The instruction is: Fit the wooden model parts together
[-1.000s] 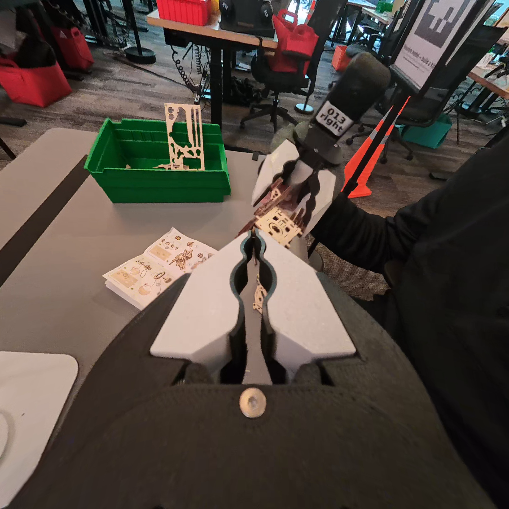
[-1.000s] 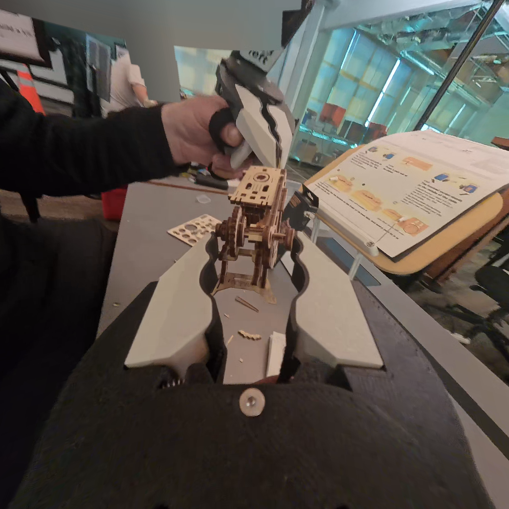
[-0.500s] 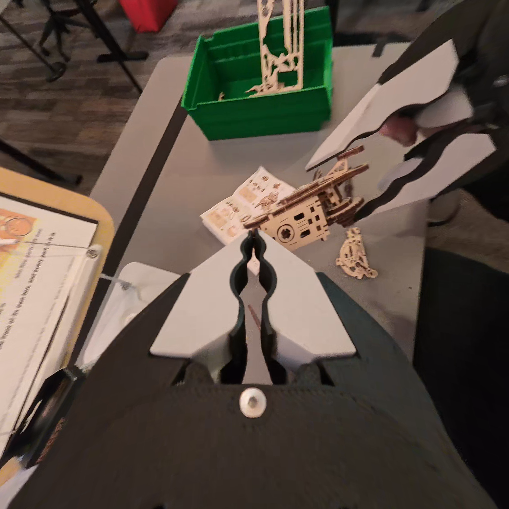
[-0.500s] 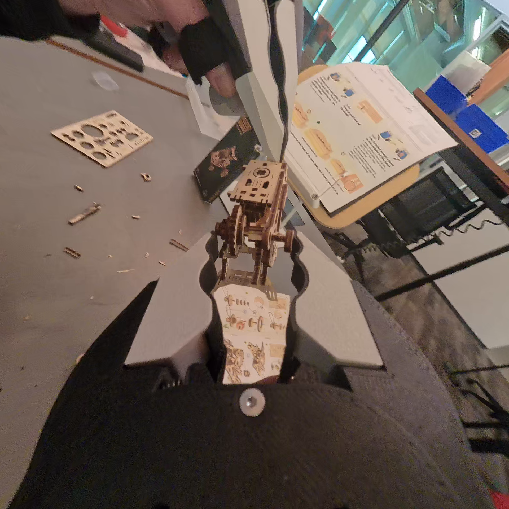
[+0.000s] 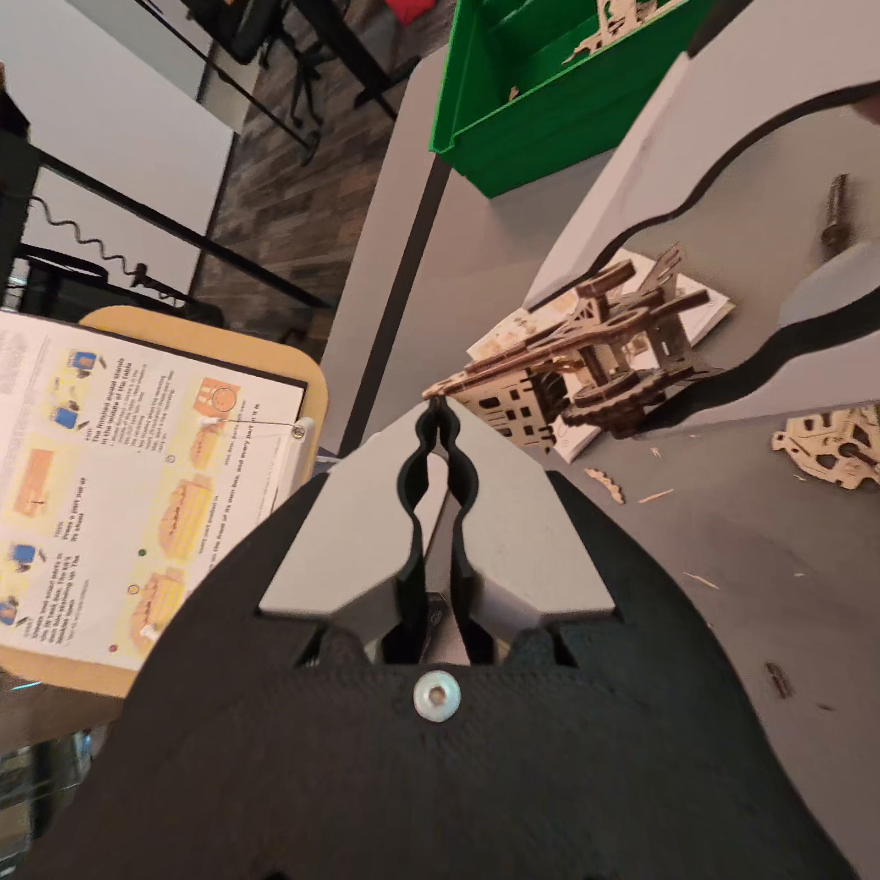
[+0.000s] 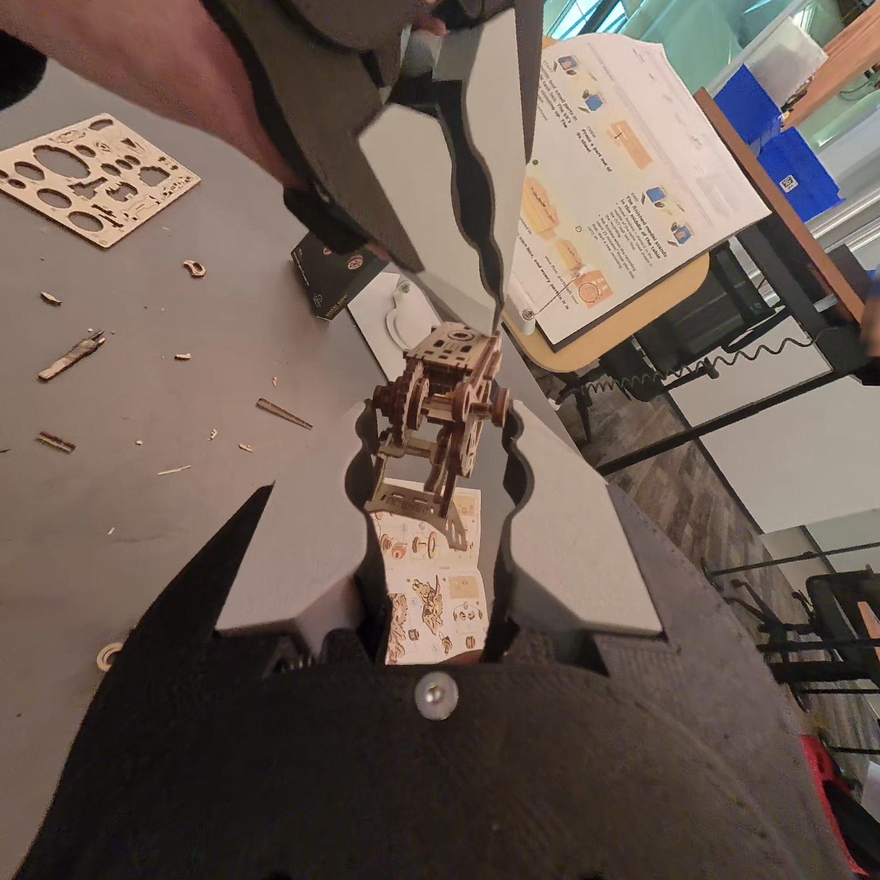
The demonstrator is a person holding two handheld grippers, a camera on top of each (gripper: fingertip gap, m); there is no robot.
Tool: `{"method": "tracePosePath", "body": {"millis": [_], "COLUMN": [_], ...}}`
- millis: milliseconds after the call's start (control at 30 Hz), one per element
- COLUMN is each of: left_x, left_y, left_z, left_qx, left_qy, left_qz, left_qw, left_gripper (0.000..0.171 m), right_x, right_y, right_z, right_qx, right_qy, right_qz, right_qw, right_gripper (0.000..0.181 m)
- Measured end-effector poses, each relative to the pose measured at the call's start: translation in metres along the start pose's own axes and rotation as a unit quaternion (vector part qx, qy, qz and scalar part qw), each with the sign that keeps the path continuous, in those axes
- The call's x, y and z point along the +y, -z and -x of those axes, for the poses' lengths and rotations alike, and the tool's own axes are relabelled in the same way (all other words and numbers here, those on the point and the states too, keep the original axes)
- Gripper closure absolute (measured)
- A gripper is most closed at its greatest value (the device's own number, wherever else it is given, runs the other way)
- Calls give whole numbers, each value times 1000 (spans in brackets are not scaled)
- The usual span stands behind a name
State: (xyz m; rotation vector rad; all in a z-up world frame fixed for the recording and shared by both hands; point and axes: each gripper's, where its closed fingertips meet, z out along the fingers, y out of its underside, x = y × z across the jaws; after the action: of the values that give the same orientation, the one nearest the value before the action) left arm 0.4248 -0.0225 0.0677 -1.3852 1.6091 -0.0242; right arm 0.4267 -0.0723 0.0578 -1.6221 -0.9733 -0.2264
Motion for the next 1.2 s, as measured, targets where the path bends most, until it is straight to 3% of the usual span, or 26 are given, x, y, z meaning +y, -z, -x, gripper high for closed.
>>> {"method": "tracePosePath", "body": {"millis": [267,600,933,1200], "left_x": [-8,-19,-24,-22], "left_y": [9,23,30,40], "left_z": [5,0,-5,-3], "left_qx": [39,115,152,170], "left_qy": [100,199,214,260], "left_qz": [-96,-192,-218,-311], "left_qw": [990,954,940,898], "left_gripper": [171,171,171,171], "right_x": [-1,-3,-2,-17], "right_y": [-4,-8,-9,-8], "right_z": [-6,-7,-10,-5], "right_qx": [30,53,59,88], "right_qy": [5,7,-4,25], "right_qz": [9,4,-8,-40], "right_qw": [999,999,998,995], "right_gripper": [131,131,131,131]}}
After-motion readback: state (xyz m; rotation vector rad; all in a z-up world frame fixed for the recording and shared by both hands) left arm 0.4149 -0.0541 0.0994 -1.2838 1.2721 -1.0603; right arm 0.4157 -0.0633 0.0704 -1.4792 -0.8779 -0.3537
